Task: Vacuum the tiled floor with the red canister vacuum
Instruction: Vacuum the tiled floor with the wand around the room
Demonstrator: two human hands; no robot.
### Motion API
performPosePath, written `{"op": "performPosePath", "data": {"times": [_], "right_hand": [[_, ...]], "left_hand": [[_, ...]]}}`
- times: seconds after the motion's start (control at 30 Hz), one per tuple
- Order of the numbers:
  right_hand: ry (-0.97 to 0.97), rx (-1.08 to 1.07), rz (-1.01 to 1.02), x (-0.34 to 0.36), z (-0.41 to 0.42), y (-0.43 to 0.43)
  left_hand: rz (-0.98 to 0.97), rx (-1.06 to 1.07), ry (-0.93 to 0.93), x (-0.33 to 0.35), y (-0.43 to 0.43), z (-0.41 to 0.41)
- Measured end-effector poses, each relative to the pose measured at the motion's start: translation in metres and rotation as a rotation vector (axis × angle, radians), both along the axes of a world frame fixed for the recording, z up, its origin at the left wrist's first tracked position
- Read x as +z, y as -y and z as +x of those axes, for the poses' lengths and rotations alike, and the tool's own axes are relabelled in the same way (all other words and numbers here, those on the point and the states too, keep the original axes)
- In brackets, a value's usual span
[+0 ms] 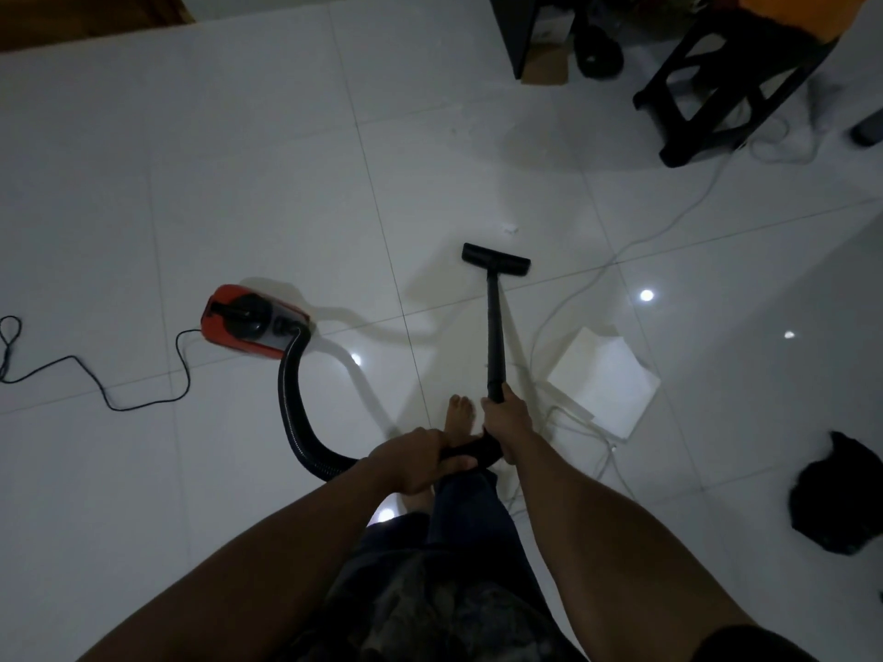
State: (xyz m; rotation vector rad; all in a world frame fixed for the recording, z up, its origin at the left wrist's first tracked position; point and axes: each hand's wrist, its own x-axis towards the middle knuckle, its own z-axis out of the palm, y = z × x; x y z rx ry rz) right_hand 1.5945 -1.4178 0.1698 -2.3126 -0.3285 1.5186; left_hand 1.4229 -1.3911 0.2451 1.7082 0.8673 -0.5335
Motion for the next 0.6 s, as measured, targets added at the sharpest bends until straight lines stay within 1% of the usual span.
{"op": "performPosePath", "data": {"times": [0.17, 0.33, 0.53, 0.6], "right_hand": [[0.037, 0.052, 0.018, 0.006, 0.026, -0.025], [0.085, 0.159, 0.023, 0.002, 0.073, -0.065], [0.076, 0.273, -0.016, 0.004, 0.145, -0.136], [0.078, 0.318, -0.026, 0.000, 0.168, -0.164]], "left_hand": [[-0.010, -0.007, 0.043, 0.004, -0.023, 0.030], [-0.076, 0.038, 0.026, -0.005, -0.060, 0.077], [-0.172, 0.125, -0.015, -0.010, -0.119, 0.150], [-0.152, 0.135, -0.003, -0.009, -0.143, 0.173]]}}
